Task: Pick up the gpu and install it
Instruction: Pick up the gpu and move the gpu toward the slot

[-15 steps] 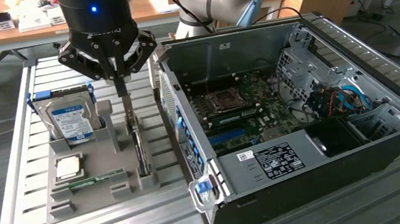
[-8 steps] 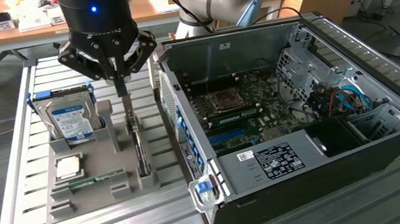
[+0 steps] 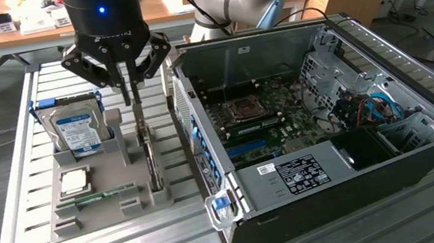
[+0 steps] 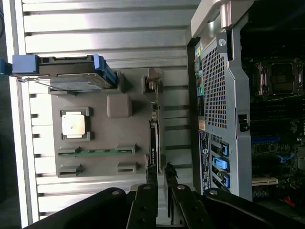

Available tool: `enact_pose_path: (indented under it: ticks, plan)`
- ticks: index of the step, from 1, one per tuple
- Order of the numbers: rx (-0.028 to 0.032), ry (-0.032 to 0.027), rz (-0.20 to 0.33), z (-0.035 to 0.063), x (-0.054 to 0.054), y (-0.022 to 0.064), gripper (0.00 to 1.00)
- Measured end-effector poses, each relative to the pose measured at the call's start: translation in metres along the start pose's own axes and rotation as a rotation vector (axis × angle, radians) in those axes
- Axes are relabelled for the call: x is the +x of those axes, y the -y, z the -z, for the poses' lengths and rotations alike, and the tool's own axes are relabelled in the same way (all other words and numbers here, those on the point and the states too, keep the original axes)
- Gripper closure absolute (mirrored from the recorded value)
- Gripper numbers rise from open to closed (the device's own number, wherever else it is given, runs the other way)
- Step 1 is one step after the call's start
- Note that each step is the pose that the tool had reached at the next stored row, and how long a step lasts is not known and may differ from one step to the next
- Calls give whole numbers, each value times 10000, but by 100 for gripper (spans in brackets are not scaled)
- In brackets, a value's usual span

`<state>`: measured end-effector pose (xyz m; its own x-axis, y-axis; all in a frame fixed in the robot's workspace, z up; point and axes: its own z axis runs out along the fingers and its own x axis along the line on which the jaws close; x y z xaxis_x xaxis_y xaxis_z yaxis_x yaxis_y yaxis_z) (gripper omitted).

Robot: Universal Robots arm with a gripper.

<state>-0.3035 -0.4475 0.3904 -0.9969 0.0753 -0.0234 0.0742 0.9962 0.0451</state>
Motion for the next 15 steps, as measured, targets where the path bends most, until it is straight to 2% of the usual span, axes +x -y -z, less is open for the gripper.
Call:
enact_pose_path:
  ticks: [1, 2, 3, 5, 6, 15]
  plan:
    - [0, 0, 0, 0, 0, 0, 76]
    - [0, 0, 0, 0, 0, 0, 76]
    - [0, 0, 0, 0, 0, 0, 71]
    - [0, 0, 0, 0, 0, 0, 71]
    - [0, 0, 0, 0, 0, 0, 64]
    - [0, -1, 0, 0, 0, 0, 64]
